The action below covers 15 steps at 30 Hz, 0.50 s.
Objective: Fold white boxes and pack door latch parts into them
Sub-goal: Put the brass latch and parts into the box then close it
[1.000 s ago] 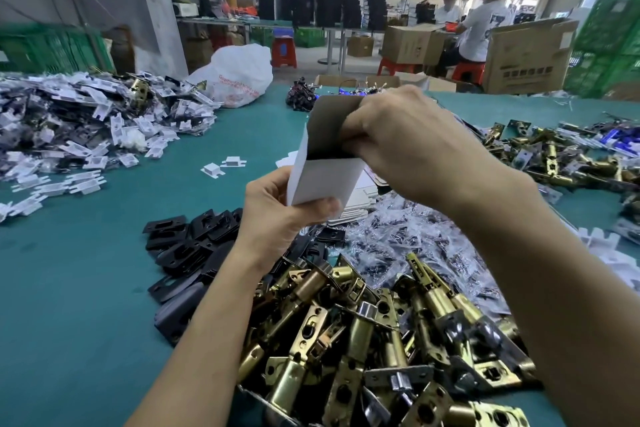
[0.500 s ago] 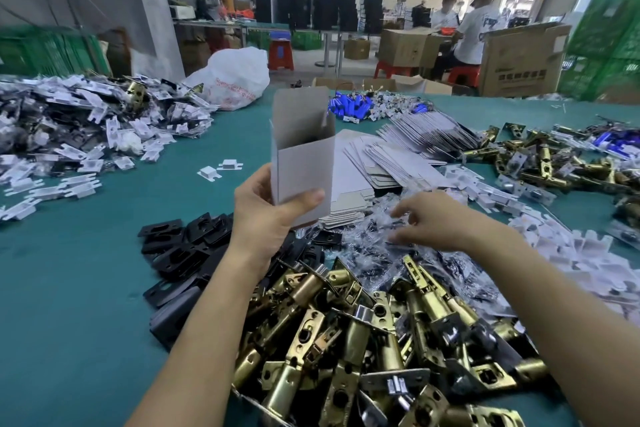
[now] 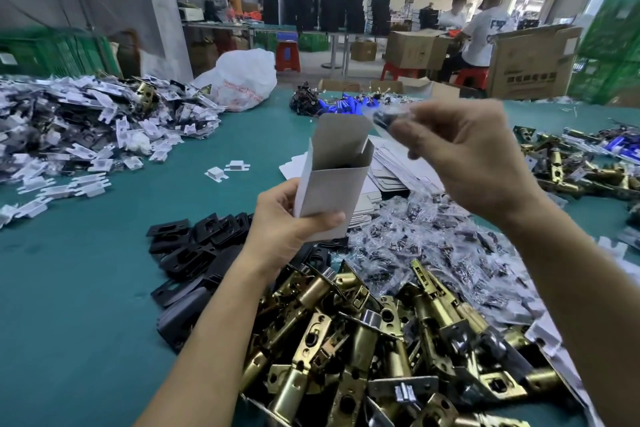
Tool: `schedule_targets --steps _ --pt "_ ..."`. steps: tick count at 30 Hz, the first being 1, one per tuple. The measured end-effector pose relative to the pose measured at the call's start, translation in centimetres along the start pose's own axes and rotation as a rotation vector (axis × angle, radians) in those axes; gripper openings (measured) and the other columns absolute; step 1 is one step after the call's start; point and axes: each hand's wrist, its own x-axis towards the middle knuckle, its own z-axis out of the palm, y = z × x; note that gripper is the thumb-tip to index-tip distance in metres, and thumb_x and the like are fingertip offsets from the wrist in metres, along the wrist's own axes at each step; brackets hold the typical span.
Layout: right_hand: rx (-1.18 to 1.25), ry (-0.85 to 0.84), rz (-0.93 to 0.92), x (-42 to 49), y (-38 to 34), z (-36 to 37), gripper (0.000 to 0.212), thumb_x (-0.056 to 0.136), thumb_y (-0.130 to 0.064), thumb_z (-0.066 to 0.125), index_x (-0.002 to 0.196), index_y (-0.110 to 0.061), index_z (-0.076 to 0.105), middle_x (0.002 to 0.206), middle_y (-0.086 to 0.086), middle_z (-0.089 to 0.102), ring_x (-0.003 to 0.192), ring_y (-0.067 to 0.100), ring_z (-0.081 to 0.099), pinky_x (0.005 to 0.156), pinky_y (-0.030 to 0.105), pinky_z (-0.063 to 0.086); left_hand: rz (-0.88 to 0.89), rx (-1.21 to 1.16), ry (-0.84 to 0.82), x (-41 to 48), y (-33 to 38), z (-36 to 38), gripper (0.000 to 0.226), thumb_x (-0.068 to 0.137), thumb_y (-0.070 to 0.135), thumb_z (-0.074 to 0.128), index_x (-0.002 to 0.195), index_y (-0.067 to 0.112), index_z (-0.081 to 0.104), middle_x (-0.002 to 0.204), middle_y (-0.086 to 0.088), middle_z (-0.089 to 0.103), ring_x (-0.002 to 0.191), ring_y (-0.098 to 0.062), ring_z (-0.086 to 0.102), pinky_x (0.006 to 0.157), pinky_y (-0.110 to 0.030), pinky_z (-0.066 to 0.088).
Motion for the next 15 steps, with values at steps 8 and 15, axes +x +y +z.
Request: schedule_targets --steps 8,15 --pt "-0.345 -0.224 -0.058 1.7 -2.2 2.8 0.008 0.088 -0.021 0.072 0.095 -0.02 0.067 0.086 -0.007 0.068 0.08 0.011 0.064 0.068 0.04 0.052 0.009 -0.055 -0.048 -0.2 0.3 0.1 0.041 0.062 0.004 0.088 0.1 0.015 0.078 0.095 -0.009 0.077 0.084 -0.017 0.072 0.07 -0.029 0.058" --pt "-0.435 -0.391 -0.026 2.4 -3.4 3.7 0.019 0.095 -0.04 0.061 0.095 -0.026 0.073 0.091 -0.006 0.071 0.087 0.018 0.062 0.075 0.042 0.052 0.022 -0.048 -0.038 -0.4 0.6 0.3 0.034 0.059 0.002 0.089 0.088 0.017 0.079 0.085 -0.004 0.076 0.076 -0.014 0.07 0.065 -0.028 0.058"
